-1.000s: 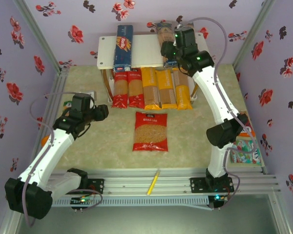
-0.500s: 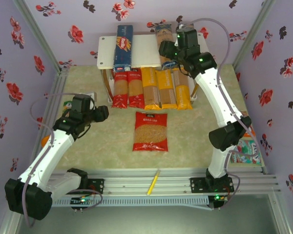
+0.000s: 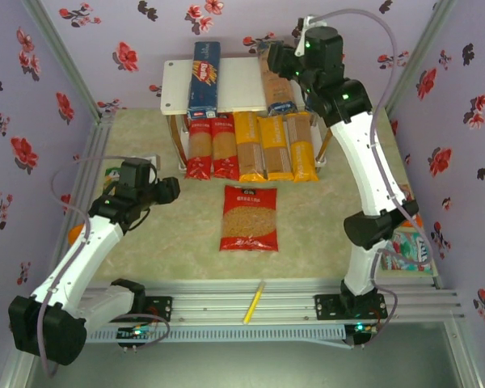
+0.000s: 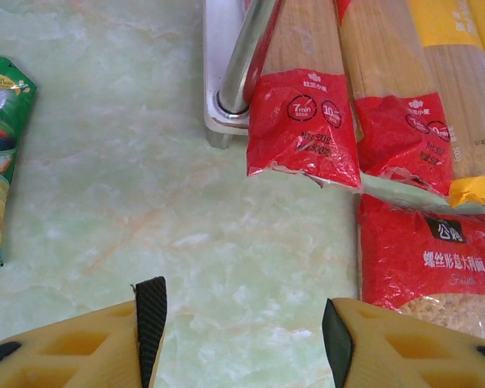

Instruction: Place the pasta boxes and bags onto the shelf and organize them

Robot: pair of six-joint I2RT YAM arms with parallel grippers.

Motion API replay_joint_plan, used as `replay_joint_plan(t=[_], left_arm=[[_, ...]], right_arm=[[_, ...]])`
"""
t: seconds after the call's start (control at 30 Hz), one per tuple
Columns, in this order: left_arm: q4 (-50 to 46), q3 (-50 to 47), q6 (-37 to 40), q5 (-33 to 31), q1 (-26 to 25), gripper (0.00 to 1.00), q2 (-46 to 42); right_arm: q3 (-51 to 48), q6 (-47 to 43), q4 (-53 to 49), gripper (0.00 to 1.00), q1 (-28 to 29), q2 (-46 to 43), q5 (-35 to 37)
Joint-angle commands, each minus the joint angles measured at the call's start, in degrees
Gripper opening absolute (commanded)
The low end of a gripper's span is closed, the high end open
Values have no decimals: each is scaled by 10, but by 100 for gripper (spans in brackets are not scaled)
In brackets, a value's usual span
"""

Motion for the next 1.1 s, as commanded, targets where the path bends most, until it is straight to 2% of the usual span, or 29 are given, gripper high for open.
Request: replay_joint_plan(t=[0.0,0.1,0.23,0.47,1.07], left_arm=[[9,-3,6,2,5,55,-8],[5,-1,7,3,7,55,-8],[-1,5,13,2,7,55,-8],[2,8,12,3,8,55,2],[3,7,12,3,10,55,11]], right_arm=[[83,-28,-63,58,10,52,-31],[96,-21,-71,52,15,72,-54],[92,-23,-75,49,29,87,-70],[102,-71,-90,49,53,109,-80],[137,-114,-145,48,43,162,-55]])
